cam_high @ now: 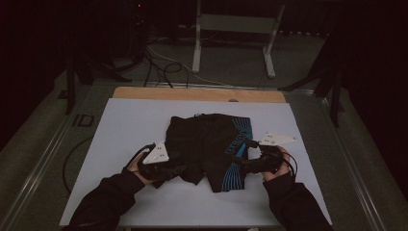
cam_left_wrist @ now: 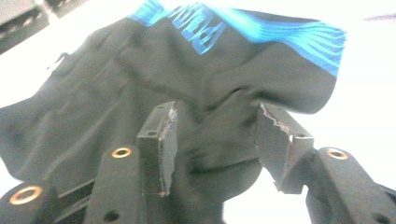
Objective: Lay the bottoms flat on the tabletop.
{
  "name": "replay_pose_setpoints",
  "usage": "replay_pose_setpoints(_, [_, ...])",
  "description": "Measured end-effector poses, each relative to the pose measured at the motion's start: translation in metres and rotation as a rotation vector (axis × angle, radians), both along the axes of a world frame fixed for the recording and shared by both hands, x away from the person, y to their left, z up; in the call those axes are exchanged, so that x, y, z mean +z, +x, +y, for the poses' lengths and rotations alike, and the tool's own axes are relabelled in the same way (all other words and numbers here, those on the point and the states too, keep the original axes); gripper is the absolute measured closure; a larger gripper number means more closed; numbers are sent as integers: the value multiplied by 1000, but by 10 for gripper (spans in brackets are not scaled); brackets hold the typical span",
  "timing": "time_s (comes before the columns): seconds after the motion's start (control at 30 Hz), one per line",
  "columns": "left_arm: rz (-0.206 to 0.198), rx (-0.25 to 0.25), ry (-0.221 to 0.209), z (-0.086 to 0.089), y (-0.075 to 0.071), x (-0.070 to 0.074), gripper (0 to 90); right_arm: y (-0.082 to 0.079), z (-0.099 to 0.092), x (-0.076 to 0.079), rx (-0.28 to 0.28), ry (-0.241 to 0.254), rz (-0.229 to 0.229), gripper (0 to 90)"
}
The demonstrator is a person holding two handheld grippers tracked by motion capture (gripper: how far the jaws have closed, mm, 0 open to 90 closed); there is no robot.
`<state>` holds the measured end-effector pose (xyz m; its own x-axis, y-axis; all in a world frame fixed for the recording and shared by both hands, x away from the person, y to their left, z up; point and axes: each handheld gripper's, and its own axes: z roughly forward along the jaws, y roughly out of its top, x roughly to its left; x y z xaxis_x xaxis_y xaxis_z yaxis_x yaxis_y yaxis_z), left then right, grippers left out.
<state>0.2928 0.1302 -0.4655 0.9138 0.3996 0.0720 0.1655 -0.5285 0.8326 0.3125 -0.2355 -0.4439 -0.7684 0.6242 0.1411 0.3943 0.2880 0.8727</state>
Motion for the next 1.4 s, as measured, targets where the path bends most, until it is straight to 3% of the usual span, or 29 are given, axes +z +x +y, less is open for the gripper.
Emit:
replay_pose_setpoints(0.07, [-14,-46,20,-9,-11,1,526,0,0,0,-1,-1,1,139])
replay_pose_setpoints(0.1, [-14,-46,20,-9,-11,1,526,0,0,0,-1,-1,1,139])
replay_pose_setpoints(0.13, [-16,-80,60,-20,-16,-4,526,0,0,0,0,-1,0,139])
replay_pose_setpoints(0.27, [-3,-77,159,-28,-9,-24,525,0,1,-2,6,-8,6,138])
replay_pose_setpoints(0.3, [-3,-77,159,-28,-9,-24,526,0,1,-2,6,-8,6,138])
replay_pose_setpoints(0.33, [34,-56,167,-30,-2,-33,526,0,2,-2,6,-11,5,139])
replay_pose_setpoints(0.4, [65,-32,167,-33,4,-38,566,1,1,-4,3,-7,14,139])
replay_pose_setpoints(0.53, [106,-2,221,-39,12,-48,679,1,2,-5,5,-12,17,139])
replay_pose_setpoints(0.6, [104,0,210,-40,11,-50,700,1,3,-5,7,-16,14,139])
replay_pose_setpoints(0.77, [83,-11,237,-41,7,-49,827,1,2,-5,5,-15,16,138])
replay_pose_setpoints(0.87, [97,-21,208,-41,4,-45,848,1,1,-4,2,-17,14,139])
replay_pose_setpoints(0.93, [86,-24,197,-40,0,-38,849,1,0,-4,1,-14,12,139])
replay_pose_setpoints(1.13, [57,-67,103,-39,-22,-11,846,1,-2,-3,-5,-9,10,138])
replay_pose_setpoints(1.3, [40,-124,80,-47,-41,-1,845,0,-1,-1,-2,-9,5,138])
replay_pose_setpoints(1.4, [51,-162,72,-52,-48,1,841,-1,0,-1,0,-11,8,138])
